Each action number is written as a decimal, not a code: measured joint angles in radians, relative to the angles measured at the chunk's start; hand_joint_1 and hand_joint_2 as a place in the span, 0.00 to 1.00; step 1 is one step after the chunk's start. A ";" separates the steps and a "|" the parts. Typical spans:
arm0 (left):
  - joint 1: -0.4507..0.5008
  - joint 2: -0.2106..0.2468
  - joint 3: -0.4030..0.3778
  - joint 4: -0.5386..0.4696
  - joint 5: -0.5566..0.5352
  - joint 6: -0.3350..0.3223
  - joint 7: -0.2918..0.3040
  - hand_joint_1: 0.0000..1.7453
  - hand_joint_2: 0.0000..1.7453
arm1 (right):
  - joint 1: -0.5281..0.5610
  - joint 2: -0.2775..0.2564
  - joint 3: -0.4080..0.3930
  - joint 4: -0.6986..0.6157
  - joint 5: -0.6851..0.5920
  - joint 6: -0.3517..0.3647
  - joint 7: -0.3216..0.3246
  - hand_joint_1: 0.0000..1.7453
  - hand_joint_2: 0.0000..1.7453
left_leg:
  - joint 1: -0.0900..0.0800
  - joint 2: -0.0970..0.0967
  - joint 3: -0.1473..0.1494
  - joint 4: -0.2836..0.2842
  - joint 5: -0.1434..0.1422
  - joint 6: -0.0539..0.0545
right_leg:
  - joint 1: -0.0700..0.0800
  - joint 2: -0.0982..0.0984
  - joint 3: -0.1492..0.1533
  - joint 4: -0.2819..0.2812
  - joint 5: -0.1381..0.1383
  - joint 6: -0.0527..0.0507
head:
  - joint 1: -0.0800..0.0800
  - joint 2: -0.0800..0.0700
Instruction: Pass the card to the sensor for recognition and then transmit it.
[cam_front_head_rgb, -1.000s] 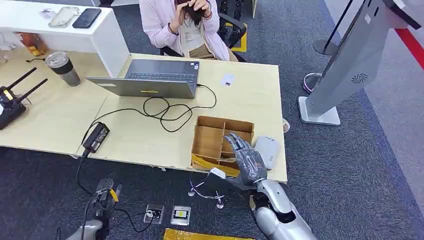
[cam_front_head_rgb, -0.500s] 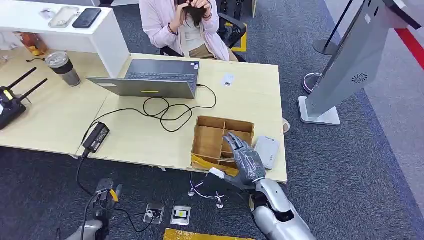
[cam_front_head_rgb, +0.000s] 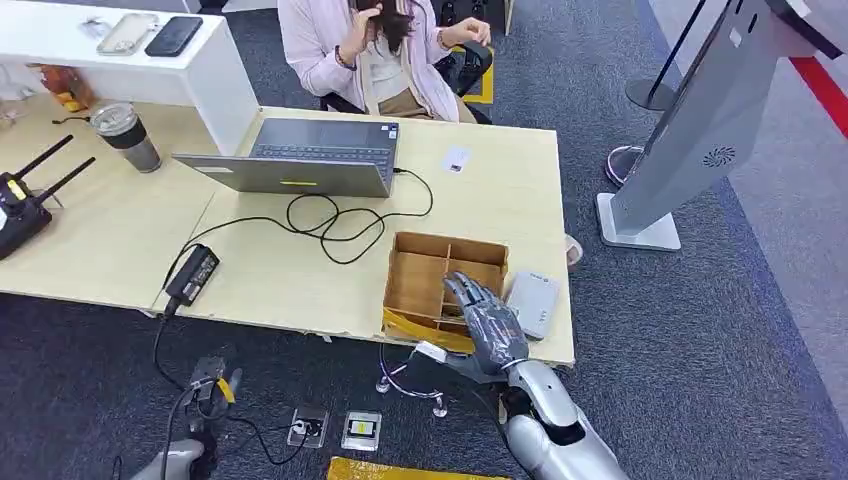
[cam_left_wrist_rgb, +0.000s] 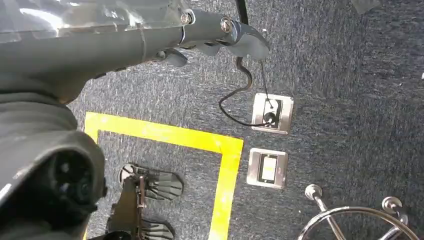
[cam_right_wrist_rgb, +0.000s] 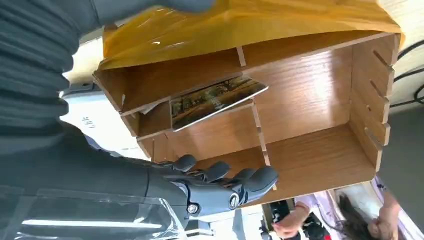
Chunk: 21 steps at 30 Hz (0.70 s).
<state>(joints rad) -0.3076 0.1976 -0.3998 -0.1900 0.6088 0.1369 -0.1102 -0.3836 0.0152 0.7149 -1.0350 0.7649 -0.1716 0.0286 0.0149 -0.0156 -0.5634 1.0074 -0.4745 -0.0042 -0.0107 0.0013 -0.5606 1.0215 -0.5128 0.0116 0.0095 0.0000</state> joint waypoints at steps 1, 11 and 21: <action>0.000 0.000 0.001 0.000 -0.002 0.000 0.000 0.00 0.00 | 0.000 0.000 0.000 0.002 0.000 0.000 0.000 0.00 1.00 | 0.000 0.000 0.000 0.000 0.000 0.000 | 0.000 0.000 0.000 0.000 0.000 0.000 | 0.000 0.000; 0.000 0.000 0.004 0.000 -0.005 0.000 0.000 0.00 0.00 | -0.001 0.000 0.000 0.008 -0.001 0.000 -0.001 1.00 1.00 | 0.000 0.000 0.000 0.000 0.000 0.000 | 0.000 0.000 0.000 0.000 0.000 0.000 | 0.000 0.000; 0.001 0.000 0.005 0.000 -0.007 0.000 0.000 0.00 0.00 | -0.001 0.000 0.000 0.008 -0.011 -0.014 -0.012 1.00 1.00 | 0.000 0.000 0.000 0.000 0.000 0.000 | 0.000 0.000 0.000 0.000 0.000 0.000 | 0.000 0.000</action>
<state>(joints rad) -0.3070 0.1976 -0.3952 -0.1900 0.6016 0.1370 -0.1102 -0.3851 0.0153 0.7149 -1.0266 0.7534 -0.1858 0.0164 0.0149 -0.0156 -0.5633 1.0074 -0.4745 -0.0042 -0.0107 0.0013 -0.5606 1.0215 -0.5128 0.0115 0.0095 0.0000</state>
